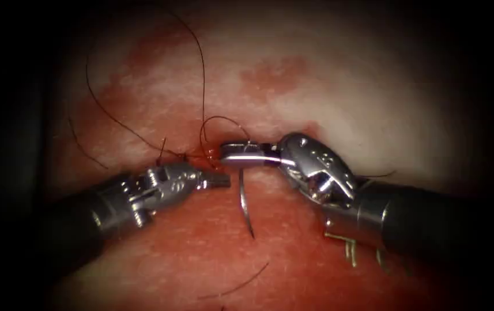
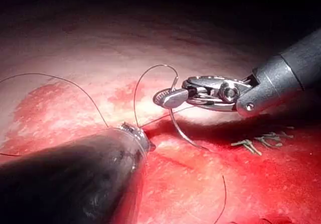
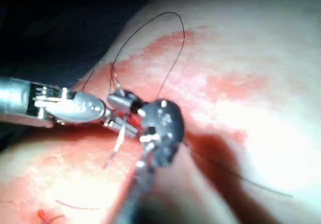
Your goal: Wound Closure
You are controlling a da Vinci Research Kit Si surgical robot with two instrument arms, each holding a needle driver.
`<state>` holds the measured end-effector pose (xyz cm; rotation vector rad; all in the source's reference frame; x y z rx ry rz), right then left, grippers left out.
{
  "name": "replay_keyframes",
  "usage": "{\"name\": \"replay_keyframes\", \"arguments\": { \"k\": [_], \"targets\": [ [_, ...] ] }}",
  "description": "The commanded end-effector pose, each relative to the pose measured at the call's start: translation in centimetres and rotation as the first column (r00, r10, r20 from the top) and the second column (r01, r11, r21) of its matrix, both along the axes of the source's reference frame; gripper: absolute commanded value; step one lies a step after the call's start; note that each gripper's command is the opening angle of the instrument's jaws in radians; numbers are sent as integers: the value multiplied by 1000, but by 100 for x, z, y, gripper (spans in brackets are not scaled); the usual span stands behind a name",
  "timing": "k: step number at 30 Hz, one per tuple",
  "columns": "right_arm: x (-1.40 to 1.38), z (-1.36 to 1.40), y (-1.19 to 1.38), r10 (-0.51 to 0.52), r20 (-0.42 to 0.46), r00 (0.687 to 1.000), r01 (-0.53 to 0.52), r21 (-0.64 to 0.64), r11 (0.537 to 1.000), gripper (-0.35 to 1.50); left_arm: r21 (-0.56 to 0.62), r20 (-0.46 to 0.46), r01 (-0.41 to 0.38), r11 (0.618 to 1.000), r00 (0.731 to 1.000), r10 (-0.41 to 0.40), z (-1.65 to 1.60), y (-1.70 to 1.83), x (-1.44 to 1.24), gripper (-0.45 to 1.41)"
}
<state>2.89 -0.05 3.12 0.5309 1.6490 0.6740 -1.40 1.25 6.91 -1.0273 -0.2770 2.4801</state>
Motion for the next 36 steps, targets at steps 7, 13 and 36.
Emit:
{"name": "replay_keyframes", "arguments": {
  "k": [7, 13, 36],
  "targets": [
    [7, 15, 5, 3, 0, 1000, -3, -59, 998, -35, 29, -46, 16, 999, 999, -15, 33, 24, 3, -38],
    [7, 19, 8, 7, 0, 1000, -7, -77, 997, -35, 47, -87, 23, 999, 996, -19, 54, 40, 9, -38],
    [12, 41, 25, 19, -2, 1000, -19, -86, 996, -35, 389, -146, -179, 904, 957, 252, 90, 39, 12, -40]
  ]
}}
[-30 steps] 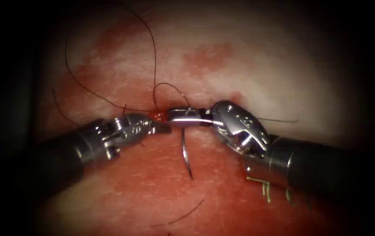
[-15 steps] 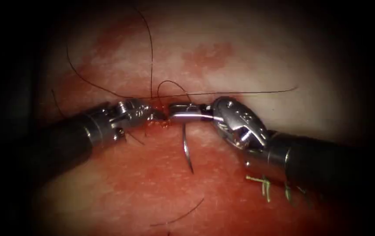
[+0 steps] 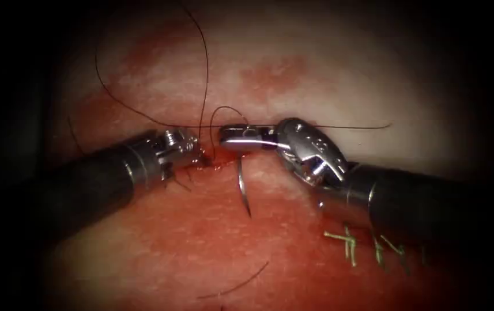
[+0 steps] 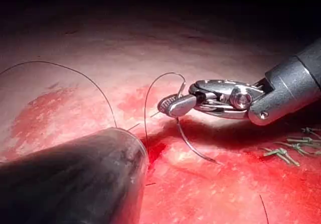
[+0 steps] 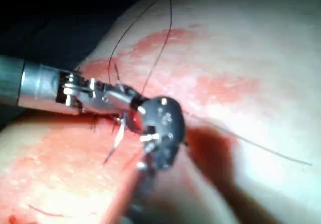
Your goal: Wound Closure
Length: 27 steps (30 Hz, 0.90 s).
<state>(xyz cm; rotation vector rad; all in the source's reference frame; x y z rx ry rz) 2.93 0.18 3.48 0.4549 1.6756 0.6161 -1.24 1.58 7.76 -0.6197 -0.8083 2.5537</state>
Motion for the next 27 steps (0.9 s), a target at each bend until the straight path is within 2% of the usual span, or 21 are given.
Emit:
{"name": "replay_keyframes", "arguments": {
  "k": [1, 11, 15, 20, 27],
  "targets": [
    [9, 7, 3, 1, -1, 1000, -1, -2, 1000, -35, 4, -5, -8, 1000, 1000, 8, 6, 6, -5, -40],
    [17, 20, 17, 32, -14, 999, -32, -46, 998, -35, 110, -58, -85, 990, 994, 91, 38, 7, -6, -42],
    [19, 28, 24, 61, -9, 998, -61, -92, 994, -35, 157, -43, -99, 983, 993, 107, 52, 1, -6, -45],
    [23, 39, 29, 84, 13, 996, -82, -104, 991, -35, 170, -21, -117, 978, 992, 122, 44, 4, -7, -45],
    [36, 65, 38, 127, 35, 991, -122, -124, 985, -35, 166, 35, -120, 979, 993, 116, 14, 5, -18, -45]
  ]
}}
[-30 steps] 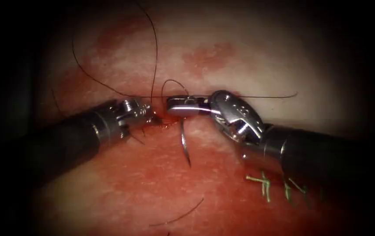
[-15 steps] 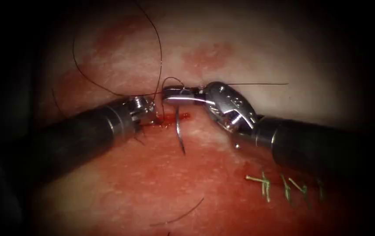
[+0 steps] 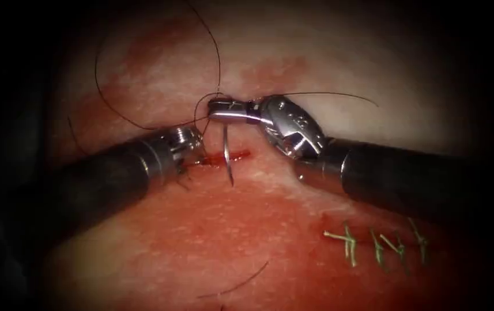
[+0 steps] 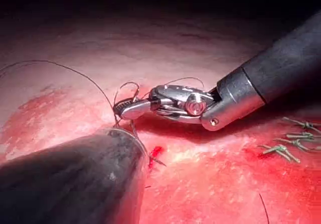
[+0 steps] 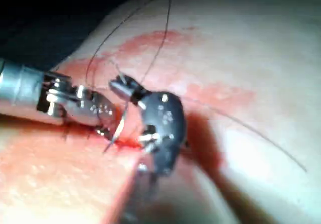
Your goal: Wound Closure
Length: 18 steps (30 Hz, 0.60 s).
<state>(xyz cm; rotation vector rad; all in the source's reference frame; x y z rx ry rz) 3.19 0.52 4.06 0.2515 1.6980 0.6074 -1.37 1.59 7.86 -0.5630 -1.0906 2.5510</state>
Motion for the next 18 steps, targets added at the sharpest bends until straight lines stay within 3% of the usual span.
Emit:
{"name": "replay_keyframes", "arguments": {
  "k": [1, 10, 18],
  "targets": [
    [13, 14, 7, 9, 6, 1000, -9, -4, 1000, -35, -10, 3, -1, 1000, 1000, 2, -2, 0, -7, -45],
    [34, 35, 12, 41, 34, 999, -40, -31, 999, -35, -40, 17, 8, 999, 1000, -7, -17, -15, -9, -42],
    [31, 44, -11, 34, 33, 999, -32, -62, 998, -35, -50, 23, 21, 999, 1000, -20, -30, -14, -5, -42]
  ]
}}
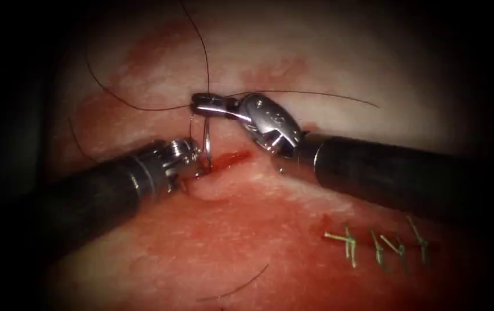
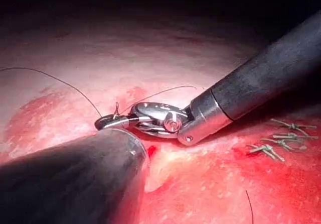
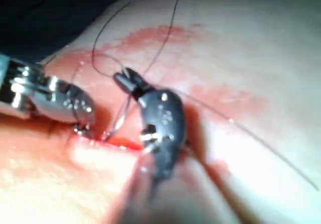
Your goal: Wound Closure
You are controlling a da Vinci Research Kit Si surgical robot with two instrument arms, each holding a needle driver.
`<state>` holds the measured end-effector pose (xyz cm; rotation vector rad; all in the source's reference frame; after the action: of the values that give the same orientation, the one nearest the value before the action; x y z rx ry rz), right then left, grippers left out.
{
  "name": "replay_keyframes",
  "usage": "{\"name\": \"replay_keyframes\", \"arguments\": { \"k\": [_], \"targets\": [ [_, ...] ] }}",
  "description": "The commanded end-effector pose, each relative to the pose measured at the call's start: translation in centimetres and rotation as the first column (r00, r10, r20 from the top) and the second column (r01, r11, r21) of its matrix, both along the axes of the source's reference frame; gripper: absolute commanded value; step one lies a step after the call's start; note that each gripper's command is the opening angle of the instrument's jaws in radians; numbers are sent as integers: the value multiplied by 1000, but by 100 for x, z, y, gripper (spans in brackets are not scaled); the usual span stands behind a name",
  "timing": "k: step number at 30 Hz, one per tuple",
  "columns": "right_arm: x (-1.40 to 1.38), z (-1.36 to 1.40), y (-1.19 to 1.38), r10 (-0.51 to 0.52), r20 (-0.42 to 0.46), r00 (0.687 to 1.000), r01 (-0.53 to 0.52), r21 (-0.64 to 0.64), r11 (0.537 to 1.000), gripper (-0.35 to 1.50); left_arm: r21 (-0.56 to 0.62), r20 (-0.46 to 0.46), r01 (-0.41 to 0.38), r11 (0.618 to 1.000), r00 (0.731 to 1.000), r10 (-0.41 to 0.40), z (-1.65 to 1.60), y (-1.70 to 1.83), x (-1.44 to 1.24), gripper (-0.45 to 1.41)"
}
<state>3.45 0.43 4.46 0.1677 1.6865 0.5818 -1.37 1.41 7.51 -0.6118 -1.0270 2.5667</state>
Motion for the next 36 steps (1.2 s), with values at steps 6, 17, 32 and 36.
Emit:
{"name": "replay_keyframes", "arguments": {
  "k": [6, 17, 32, 36],
  "targets": [
    [0, -4, -13, -14, 6, 1000, 14, -41, 999, -35, -3, 5, 3, 1000, 1000, -3, 0, 3, -2, -42],
    [2, -11, -17, -18, 9, 1000, 18, -38, 999, -35, -69, -28, 16, 998, 999, -18, -23, 8, 19, -32],
    [3, -7, -8, -19, 16, 1000, 19, -34, 999, -35, -260, 1, 222, 940, 973, -230, -86, 40, 44, -8],
    [5, -9, -5, -18, 15, 1000, 19, -32, 999, -35, -280, 7, 243, 929, 968, -252, -84, 27, 39, -11]
  ]
}}
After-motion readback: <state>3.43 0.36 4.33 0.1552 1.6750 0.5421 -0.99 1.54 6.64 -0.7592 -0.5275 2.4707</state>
